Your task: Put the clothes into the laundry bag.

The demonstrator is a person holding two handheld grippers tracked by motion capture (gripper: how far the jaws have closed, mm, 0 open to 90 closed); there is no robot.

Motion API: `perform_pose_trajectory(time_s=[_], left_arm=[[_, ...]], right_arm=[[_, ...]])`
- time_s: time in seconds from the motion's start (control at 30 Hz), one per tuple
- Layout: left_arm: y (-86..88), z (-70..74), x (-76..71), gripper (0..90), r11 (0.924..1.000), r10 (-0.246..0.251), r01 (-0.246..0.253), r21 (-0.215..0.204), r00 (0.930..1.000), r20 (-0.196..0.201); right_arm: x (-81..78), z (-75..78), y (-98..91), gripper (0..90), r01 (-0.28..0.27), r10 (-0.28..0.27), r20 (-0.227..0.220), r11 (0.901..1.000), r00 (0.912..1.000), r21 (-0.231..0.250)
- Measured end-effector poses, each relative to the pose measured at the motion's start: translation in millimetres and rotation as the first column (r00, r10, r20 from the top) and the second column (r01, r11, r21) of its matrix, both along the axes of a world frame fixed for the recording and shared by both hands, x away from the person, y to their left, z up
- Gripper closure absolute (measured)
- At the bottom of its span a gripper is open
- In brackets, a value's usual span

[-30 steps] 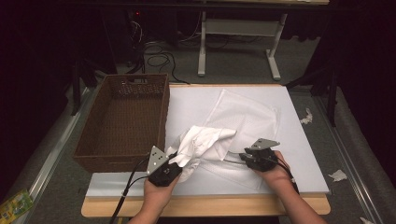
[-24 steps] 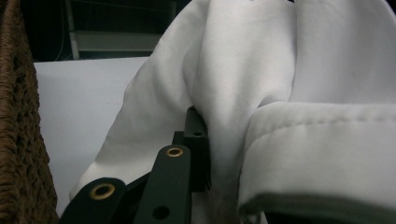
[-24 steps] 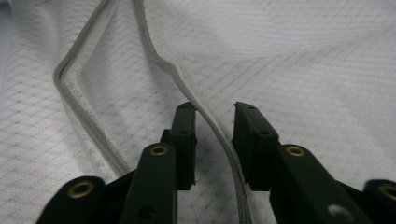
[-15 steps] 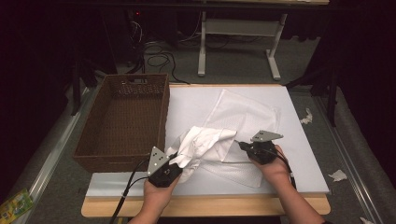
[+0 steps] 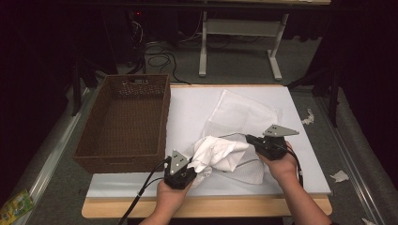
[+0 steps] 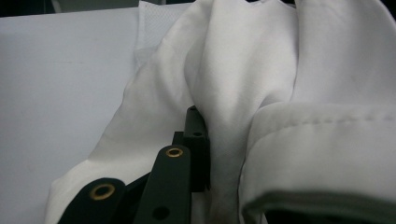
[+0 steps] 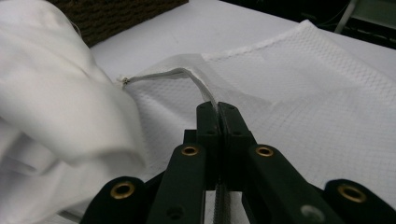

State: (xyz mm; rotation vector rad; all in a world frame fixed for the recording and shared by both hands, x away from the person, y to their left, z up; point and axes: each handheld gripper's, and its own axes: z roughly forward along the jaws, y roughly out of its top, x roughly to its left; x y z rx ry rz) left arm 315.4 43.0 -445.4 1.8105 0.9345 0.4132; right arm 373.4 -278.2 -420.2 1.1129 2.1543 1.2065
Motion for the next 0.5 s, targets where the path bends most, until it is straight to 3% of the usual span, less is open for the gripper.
perform_pose_trajectory(time_s=[0.13, 0.17, 0.27, 0.5], left_arm=[[-7.5, -0.9, 1.5, 77.0, 0.9994, 0.000, 0.000, 0.035, 1.0000, -0.004], [-10.2, -0.6, 3.7, 77.0, 0.9991, 0.005, -0.004, 0.043, 0.9999, -0.015], [-19.2, 2.1, 13.9, 77.0, 0.9963, 0.045, -0.043, 0.074, 0.9986, -0.028], [-25.7, 10.1, 30.6, 77.0, 0.9911, 0.116, -0.113, 0.071, 0.9927, -0.034]], right_arm=[[-2.8, 5.1, -1.2, 89.2, -0.006, 0.005, 0.015, 0.9999, 0.9999, 0.011], [-3.7, 8.7, -3.3, 89.3, -0.002, 0.001, 0.024, 0.9991, 0.9997, 0.041], [-6.6, 13.2, -4.6, 89.2, -0.007, 0.005, 0.037, 0.9985, 0.9993, 0.054], [-10.5, 17.2, -3.7, 89.3, -0.016, 0.012, 0.048, 0.9973, 0.9988, 0.071]])
